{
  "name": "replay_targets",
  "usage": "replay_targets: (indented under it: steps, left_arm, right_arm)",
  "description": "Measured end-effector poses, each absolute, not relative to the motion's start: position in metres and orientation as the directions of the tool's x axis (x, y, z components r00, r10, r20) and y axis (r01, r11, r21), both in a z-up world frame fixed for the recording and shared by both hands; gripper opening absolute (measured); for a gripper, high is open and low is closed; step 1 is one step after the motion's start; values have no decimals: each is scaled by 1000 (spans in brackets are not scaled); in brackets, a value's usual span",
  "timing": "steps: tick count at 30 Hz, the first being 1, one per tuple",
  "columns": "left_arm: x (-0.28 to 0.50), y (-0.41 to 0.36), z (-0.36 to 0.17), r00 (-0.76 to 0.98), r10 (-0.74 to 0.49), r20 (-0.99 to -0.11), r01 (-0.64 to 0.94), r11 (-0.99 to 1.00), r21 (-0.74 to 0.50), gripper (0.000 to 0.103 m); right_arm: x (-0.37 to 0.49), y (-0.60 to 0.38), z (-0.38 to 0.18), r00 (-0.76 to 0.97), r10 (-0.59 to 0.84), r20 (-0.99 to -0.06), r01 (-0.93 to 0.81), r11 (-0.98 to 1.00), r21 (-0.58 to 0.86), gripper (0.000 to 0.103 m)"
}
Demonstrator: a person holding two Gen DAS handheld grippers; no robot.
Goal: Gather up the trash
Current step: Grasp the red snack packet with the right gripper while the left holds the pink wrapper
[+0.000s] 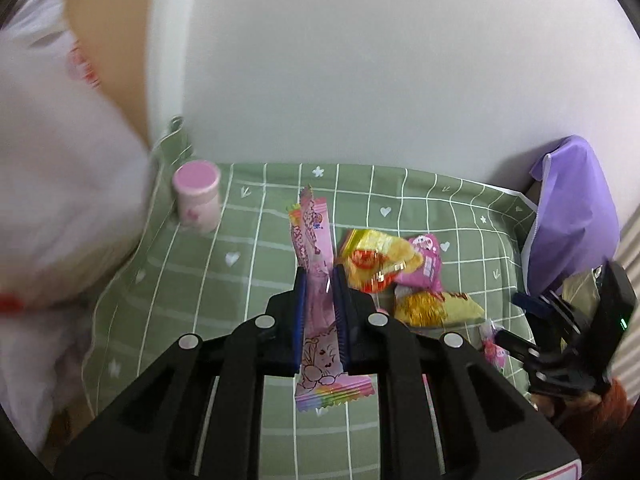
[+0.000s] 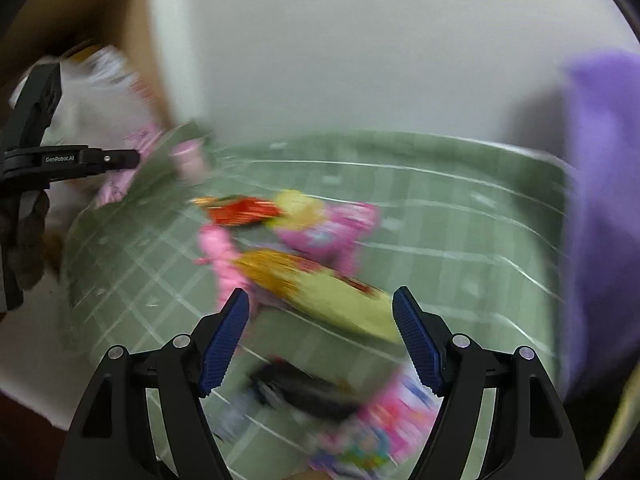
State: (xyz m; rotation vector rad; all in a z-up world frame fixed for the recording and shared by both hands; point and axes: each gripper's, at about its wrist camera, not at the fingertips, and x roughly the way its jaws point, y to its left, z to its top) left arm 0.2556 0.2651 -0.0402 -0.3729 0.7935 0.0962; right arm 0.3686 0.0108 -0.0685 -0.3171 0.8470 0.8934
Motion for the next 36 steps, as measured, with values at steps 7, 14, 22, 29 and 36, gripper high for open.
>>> replay_targets:
  steps: [7, 14, 22, 29, 36]
  left_arm:
    - [208, 275, -43, 721, -32, -692, -266, 910, -319, 13]
    - [182, 291, -48, 706, 8, -708, -333, 887, -321, 13]
    - [177, 300, -43, 710, 22, -704, -343, 883, -319, 13]
    - [189, 291, -41, 713, 1, -701, -311, 897, -314, 13]
    - [188, 295, -43, 700, 5, -714, -310, 903, -298, 13]
  right_arm:
    - [383, 99, -79, 309, 568, -763, -854, 519, 41, 68]
    - [398, 146, -117, 266, 518, -813, -840, 539, 68, 25]
    - [393, 120, -84, 289, 559, -778, -827, 554, 91, 6]
    - [415, 92, -68, 273, 647, -712, -760, 598, 252, 11]
    - [416, 136, -94, 329, 582, -744, -696, 682, 225, 55]
